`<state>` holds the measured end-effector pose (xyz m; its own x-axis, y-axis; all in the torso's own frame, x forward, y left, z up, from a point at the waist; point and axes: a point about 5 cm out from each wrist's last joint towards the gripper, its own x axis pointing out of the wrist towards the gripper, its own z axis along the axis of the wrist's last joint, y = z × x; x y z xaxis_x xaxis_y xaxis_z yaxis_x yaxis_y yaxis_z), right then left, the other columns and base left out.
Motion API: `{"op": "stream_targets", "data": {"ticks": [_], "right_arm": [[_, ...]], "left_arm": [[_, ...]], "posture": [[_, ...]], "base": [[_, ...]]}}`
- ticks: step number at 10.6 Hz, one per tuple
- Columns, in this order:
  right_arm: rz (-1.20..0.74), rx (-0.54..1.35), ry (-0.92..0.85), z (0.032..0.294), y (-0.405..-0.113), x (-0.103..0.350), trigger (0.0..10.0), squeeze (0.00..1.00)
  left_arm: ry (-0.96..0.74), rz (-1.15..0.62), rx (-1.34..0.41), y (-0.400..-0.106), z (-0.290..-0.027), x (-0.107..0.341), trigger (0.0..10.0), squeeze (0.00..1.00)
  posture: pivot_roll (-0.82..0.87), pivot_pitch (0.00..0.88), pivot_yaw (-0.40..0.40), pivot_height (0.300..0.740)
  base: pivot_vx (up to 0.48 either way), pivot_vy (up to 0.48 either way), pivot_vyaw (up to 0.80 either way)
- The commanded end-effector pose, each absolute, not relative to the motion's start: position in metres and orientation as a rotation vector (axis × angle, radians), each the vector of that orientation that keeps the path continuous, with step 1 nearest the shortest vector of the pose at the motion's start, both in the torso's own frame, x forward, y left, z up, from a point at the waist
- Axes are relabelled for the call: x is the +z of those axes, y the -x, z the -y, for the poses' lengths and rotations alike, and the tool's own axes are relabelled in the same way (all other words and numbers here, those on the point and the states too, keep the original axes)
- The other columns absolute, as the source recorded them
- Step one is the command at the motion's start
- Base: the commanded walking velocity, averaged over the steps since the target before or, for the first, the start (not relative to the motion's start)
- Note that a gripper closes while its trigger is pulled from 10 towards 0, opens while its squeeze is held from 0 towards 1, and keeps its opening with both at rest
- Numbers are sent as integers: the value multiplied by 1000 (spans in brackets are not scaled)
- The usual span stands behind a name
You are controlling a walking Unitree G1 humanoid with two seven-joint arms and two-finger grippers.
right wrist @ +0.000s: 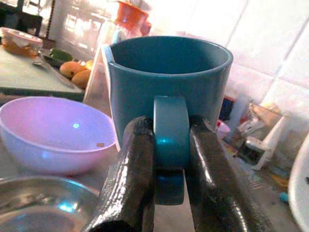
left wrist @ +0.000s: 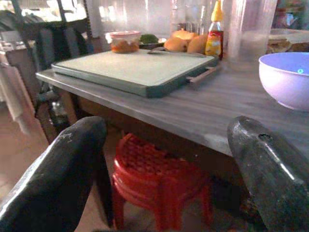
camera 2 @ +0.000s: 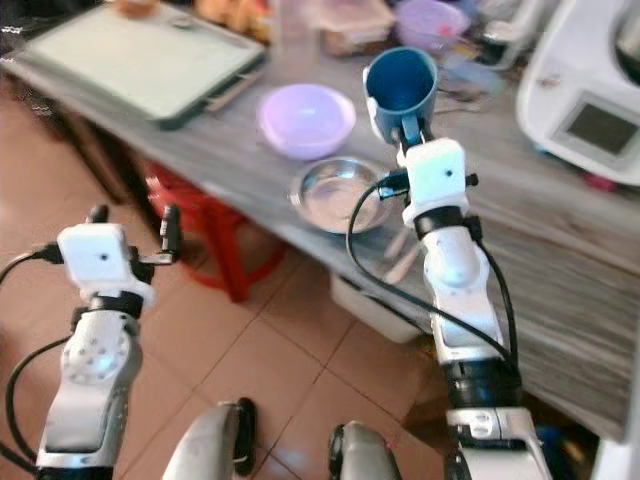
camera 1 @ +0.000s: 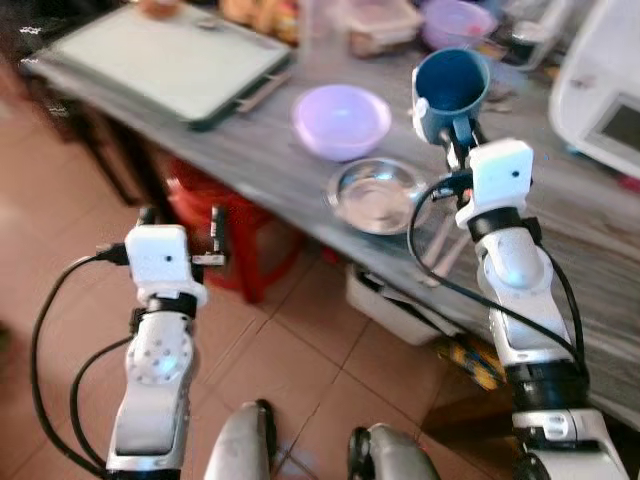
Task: Setting the table
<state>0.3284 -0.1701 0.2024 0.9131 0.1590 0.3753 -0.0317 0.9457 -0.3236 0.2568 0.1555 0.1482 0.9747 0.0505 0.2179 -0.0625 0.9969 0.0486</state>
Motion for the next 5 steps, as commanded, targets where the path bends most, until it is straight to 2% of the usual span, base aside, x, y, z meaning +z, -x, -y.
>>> {"op": "stream_targets", "data": {"ticks": [1,5], "right_arm": [[409,61,300,183,-331,205,10000,0],[394,41,279,192,-347,207,10000,0]], "left_arm": [[-53,213,37,-255,-152,149,10000,0],[-65,205,24,-249,-155,150,10000,0]], "posture": [[38,207,-32,740],[68,237,-13,740]], "base": [[0,0,0],[0,0,0]]}}
